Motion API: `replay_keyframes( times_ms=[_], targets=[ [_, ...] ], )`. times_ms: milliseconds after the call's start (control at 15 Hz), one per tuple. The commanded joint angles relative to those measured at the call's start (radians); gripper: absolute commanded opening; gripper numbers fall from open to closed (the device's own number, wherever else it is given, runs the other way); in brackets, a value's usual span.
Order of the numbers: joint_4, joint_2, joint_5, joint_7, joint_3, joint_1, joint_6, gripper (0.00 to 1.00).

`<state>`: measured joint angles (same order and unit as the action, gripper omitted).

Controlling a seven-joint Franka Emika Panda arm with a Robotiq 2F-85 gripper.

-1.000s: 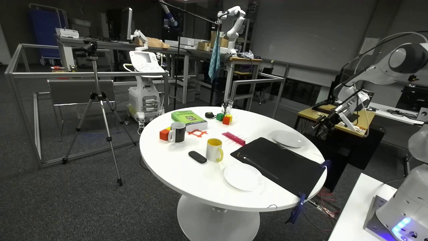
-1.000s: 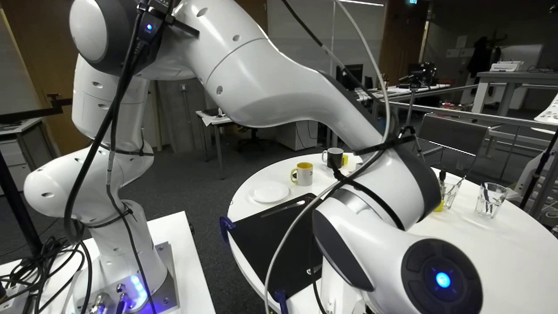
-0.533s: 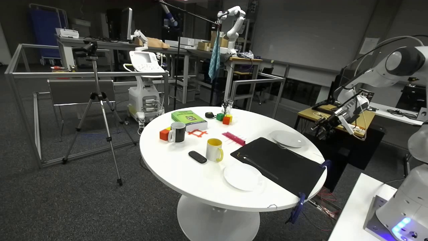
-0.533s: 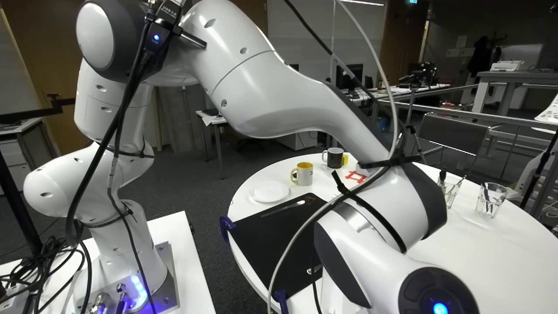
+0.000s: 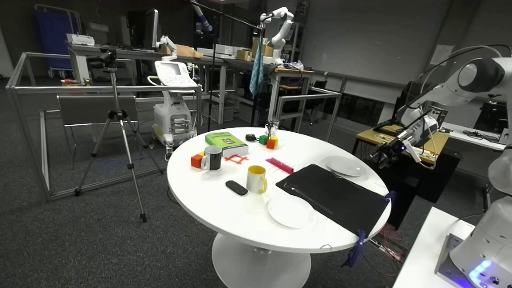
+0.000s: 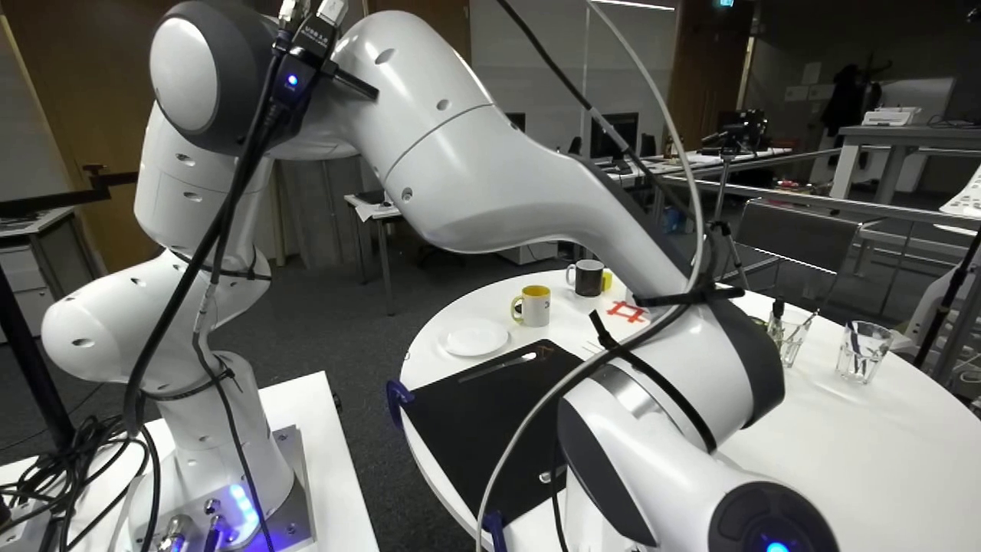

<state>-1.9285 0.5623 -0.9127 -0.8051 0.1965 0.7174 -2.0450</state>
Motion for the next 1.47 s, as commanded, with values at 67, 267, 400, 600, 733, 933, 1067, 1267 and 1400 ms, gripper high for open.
replay_keyframes(
  times_ms=[67, 267, 400, 600, 733, 933, 1067, 1267, 1400],
  targets=[
    [0.004, 0.002, -0.003, -0.001, 0.009, -0.007, 0.005, 1.00],
    [-0.005, -0.001, -0.022, -0.012, 0.003, -0.008, -0.012, 1.00],
    [-0.001, 0.007, -0.044, 0.000, 0.000, -0.007, -0.020, 1.00],
    [0.015, 0.021, -0.085, 0.015, 0.001, -0.007, -0.038, 1.00],
    [0.026, 0.031, -0.117, 0.019, 0.002, -0.005, -0.043, 1.00],
    [0.041, 0.051, -0.150, 0.028, 0.004, -0.010, -0.059, 1.00],
    [0.052, 0.063, -0.164, 0.027, 0.004, -0.014, -0.064, 1.00],
    [0.078, 0.089, -0.175, 0.041, 0.003, -0.021, -0.063, 1.00],
    [0.098, 0.106, -0.177, 0.061, 0.004, -0.029, -0.062, 1.00]
  ],
)
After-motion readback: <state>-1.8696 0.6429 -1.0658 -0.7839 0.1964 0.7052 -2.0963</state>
